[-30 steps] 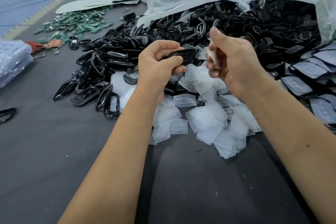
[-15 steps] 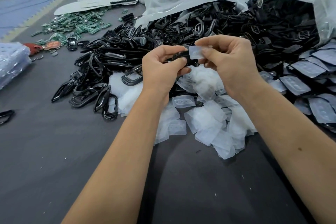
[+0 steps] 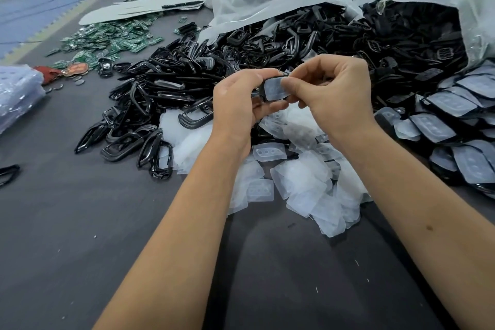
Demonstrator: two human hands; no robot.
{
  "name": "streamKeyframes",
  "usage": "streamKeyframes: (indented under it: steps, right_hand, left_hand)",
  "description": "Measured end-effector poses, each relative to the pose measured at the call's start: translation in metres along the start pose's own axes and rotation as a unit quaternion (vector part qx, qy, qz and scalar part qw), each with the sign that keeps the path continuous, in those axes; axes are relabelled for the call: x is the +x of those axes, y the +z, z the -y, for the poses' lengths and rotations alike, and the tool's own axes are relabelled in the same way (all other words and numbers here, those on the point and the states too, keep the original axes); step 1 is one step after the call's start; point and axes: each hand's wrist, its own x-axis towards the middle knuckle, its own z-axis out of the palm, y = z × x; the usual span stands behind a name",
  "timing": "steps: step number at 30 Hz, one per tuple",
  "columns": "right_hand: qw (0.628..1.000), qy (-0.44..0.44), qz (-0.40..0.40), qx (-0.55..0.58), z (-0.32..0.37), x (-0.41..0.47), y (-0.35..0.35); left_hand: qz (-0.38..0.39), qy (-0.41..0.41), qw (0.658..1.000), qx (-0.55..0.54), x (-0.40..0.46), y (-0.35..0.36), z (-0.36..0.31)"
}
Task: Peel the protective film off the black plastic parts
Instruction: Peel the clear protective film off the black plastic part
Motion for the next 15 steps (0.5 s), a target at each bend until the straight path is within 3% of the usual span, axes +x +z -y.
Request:
streamKeyframes:
  steps: [15]
  right_hand:
    - [0.999, 0.022, 0.022, 0.009, 0.0022, 0.002, -0.0046]
  left_hand:
    - [0.007, 0.009, 1.0, 0.017, -0.0021, -0.0005, 0.0003]
